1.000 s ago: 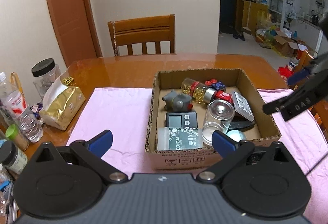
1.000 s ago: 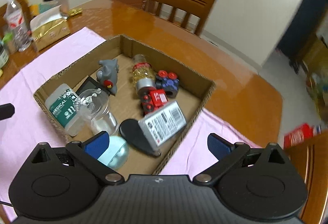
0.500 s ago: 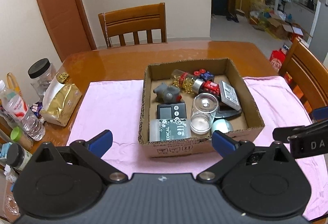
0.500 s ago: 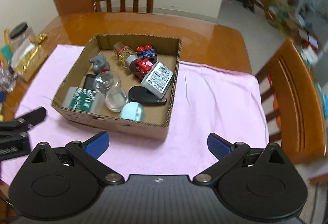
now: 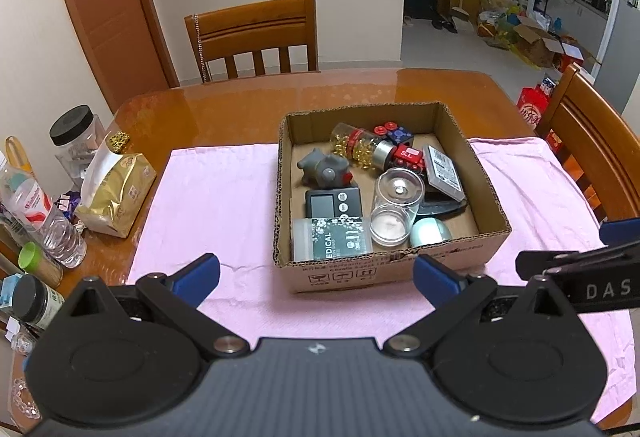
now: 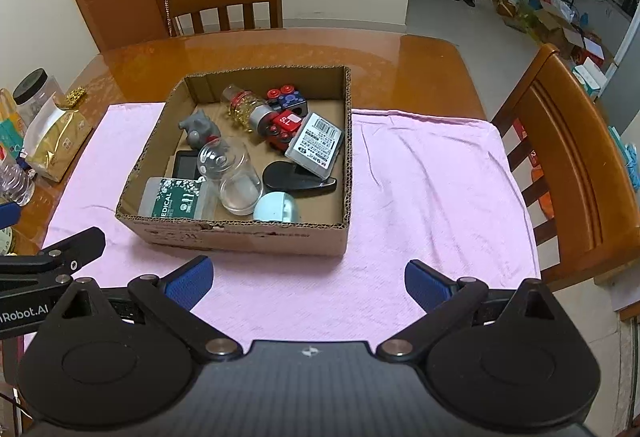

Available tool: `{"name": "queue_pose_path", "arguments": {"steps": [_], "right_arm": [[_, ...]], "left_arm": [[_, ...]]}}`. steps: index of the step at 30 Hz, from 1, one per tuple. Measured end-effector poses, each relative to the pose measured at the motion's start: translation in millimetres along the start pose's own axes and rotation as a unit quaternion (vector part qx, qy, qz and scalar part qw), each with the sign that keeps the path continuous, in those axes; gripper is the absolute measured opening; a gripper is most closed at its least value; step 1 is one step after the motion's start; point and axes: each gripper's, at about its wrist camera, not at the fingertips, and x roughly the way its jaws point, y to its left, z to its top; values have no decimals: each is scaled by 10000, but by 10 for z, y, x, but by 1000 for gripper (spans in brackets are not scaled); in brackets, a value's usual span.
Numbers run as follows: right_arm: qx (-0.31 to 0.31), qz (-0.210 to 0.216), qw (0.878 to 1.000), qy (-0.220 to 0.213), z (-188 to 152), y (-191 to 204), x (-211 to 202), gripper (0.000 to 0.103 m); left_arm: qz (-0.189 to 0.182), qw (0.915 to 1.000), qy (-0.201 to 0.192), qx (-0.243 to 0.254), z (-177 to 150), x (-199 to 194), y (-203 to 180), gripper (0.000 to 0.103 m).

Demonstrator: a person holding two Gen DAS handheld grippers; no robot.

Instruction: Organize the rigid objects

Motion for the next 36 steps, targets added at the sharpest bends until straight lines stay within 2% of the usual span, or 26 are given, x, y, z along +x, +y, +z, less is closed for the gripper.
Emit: {"name": "queue_pose_path", "arguments": {"steps": [36], "right_arm": [[-7,-4,9999,-101,52,6,-8,103]], "left_arm": [[60,9999,27,-87,38,2,9,102]]}}
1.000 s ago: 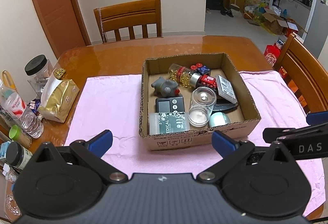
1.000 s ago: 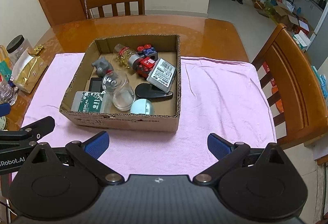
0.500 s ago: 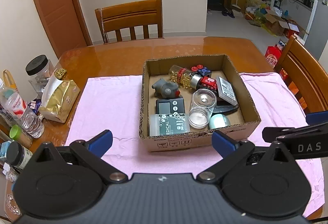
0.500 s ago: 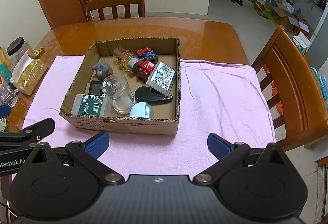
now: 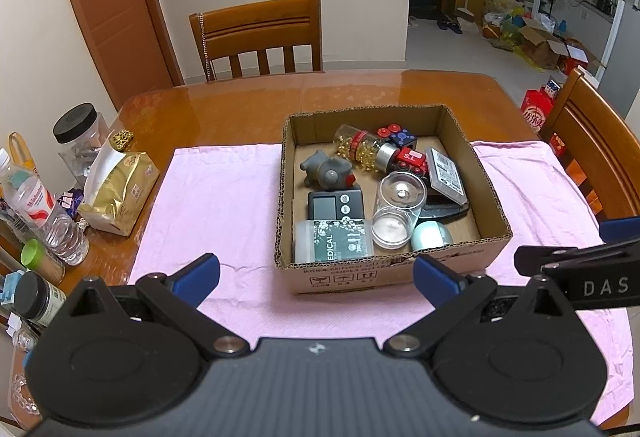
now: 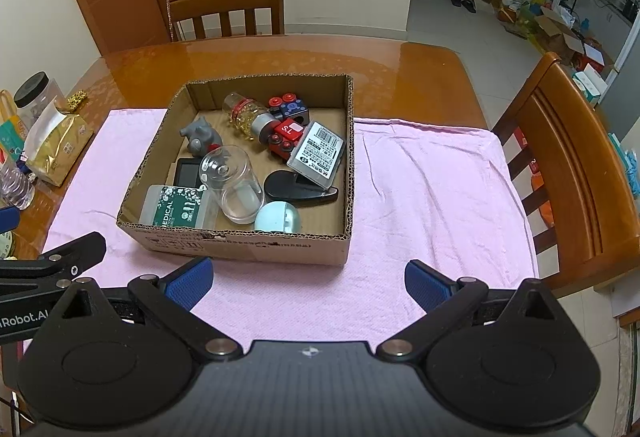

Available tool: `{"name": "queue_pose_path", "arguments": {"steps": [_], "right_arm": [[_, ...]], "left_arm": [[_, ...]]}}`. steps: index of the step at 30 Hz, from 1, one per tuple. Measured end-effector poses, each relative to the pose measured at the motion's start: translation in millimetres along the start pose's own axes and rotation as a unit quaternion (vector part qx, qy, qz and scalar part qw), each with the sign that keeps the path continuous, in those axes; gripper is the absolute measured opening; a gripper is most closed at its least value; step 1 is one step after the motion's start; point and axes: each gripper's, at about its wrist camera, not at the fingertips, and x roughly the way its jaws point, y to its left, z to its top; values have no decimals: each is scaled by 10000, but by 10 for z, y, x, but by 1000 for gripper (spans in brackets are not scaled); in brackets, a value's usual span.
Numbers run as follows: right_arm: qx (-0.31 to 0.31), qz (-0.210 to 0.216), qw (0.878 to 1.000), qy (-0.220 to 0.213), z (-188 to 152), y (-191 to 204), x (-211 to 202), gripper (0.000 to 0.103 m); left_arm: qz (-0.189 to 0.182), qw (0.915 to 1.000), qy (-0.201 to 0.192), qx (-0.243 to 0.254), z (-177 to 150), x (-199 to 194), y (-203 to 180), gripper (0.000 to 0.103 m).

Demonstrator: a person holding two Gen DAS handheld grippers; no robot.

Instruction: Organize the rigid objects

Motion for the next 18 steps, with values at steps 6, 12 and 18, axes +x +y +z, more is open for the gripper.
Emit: {"name": "queue_pose_path", "arguments": {"steps": [6,12,18], "right_arm": [[5,0,10000,-19,12,-8,-7,103],[-11,1,10000,-29,13,4,-14,103],[-34,1,10000,-32,21,14,-17,103]], "left_arm": [[6,10000,-3,6,0,-8,-6,102],[11,10000,-5,3,5,-19,-10,102],[12,10000,-15,4,9,-29,-6,102]]}}
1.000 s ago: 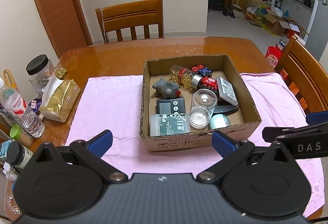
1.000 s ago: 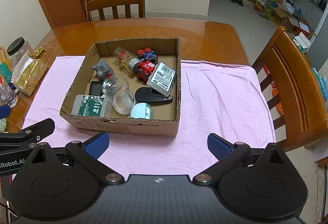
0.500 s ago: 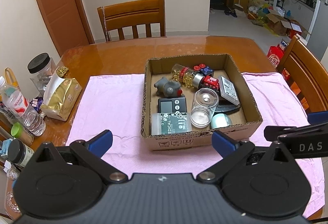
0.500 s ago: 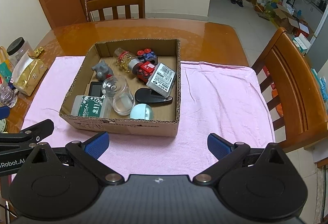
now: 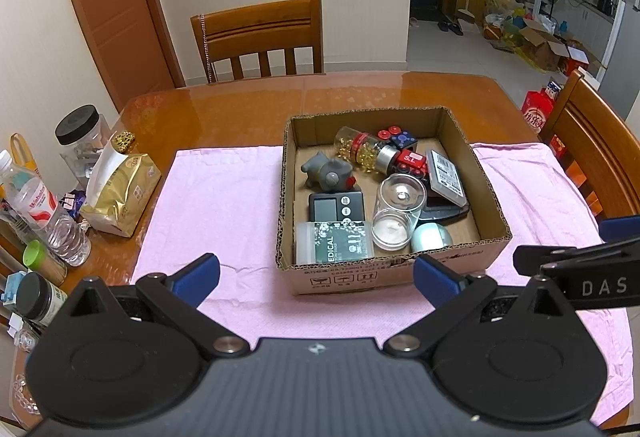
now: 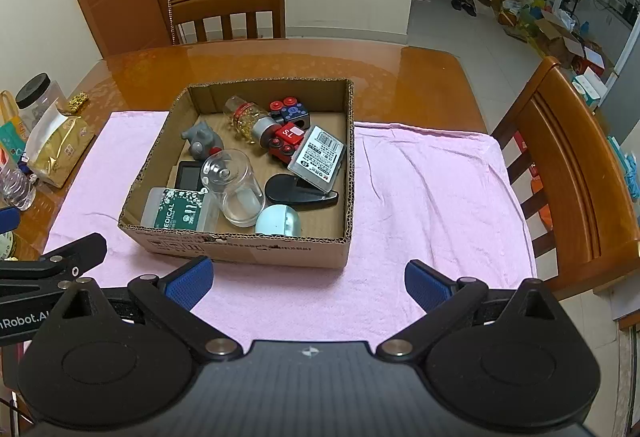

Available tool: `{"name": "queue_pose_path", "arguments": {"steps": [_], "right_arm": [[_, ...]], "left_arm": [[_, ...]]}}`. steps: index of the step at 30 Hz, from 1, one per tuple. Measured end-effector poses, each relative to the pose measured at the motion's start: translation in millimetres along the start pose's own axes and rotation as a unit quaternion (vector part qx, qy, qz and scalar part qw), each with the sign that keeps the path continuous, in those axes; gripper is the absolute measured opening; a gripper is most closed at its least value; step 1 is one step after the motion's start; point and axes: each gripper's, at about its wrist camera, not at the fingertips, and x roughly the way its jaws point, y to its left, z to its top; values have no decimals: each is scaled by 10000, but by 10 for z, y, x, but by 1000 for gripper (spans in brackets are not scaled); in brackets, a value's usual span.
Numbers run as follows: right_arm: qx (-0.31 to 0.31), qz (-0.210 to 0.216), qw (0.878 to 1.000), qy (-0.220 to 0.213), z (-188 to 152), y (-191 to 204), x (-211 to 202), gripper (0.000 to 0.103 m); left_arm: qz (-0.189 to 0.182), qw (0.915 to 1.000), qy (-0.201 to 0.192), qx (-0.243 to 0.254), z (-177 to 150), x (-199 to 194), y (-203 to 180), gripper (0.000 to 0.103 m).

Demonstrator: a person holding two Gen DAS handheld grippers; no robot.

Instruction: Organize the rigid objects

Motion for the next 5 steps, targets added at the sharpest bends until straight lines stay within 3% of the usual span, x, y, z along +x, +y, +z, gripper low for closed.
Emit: {"name": "queue_pose_path", "arguments": {"steps": [5], "right_arm": [[2,4,10000,1,1,2,2,103]], "left_arm": [[4,10000,-17,1,4,-10,2,102]]}}
